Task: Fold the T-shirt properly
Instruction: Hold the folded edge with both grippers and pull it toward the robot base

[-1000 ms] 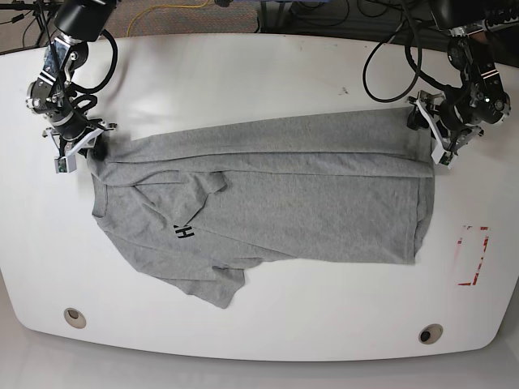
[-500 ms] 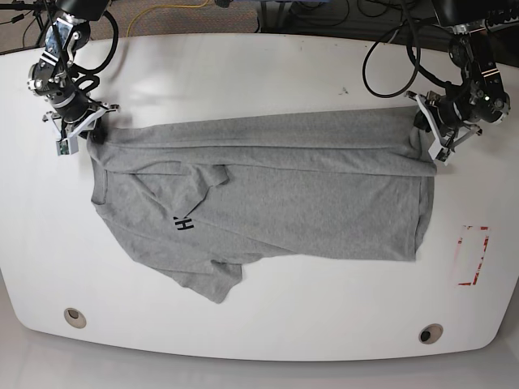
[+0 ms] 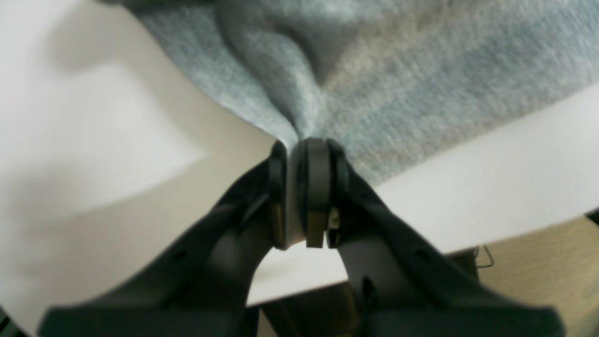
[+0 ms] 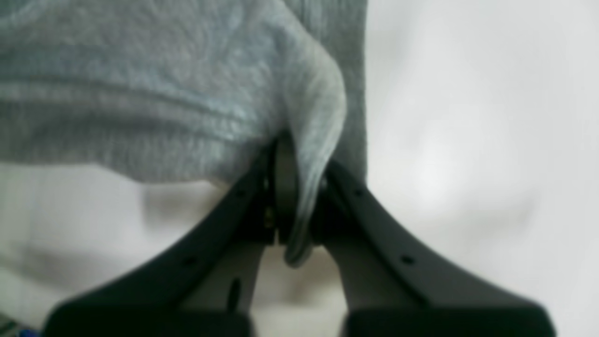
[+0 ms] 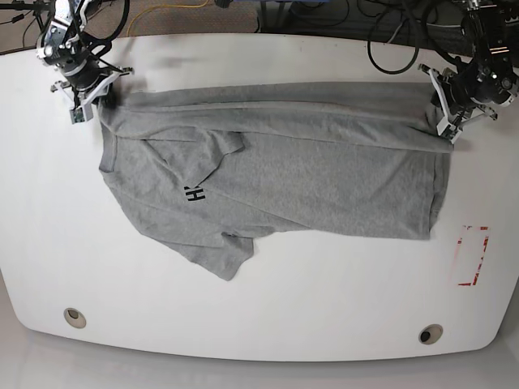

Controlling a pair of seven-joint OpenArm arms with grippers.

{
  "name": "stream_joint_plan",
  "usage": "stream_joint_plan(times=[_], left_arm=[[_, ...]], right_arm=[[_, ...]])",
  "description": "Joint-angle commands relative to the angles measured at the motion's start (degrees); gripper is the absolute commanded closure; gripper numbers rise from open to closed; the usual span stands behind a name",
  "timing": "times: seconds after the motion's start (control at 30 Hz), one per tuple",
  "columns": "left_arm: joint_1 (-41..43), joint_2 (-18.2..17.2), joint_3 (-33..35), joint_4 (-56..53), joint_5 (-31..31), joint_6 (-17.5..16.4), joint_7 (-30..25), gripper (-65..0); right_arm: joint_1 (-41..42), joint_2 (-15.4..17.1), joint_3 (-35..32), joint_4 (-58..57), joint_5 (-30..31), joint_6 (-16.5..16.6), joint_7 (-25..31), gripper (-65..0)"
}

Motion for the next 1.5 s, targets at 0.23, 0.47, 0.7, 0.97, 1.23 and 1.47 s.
stream_joint_plan(times=[0.23,0.47,0.7,0.97,1.23,1.47], left_arm=[[4.1,-4.1,-0.4,3.5,-0.1,0.0,-0.5,-3.8],[7.4,-4.7,-0.7,3.6,-0.1,0.0,-0.5,-3.8],[9.5,-6.3,-0.7,3.6,-0.1,0.0,-0.6,-3.8],[9.7,-6.3,-0.5,3.6,0.1,0.0,-0.4,-13.5],[9.4,-6.2,-0.2,3.6,-0.1,0.0,-0.3,-31.7],[9.4,-6.4,-0.3,5.7,-0.2,0.0,-0.3,-31.9]], right_arm=[[-7.1,-0.8,2.2,7.8,-0.1,0.4,-2.4,-1.9],[-11.2,-2.7,2.3,10.2,-0.2,0.4,-2.4,-1.9],[-13.7,-2.8,2.0,11.8,-0.1,0.4,-2.4,-1.9],[-13.7,-2.8,2.1,11.8,-0.2,0.4,-2.4,-2.1],[-13.6,-2.8,2.5,12.9,-0.2,-0.1,-2.4,-32.8],[-13.7,-2.9,2.2,17.6,-0.1,0.0,-2.4,-59.1]])
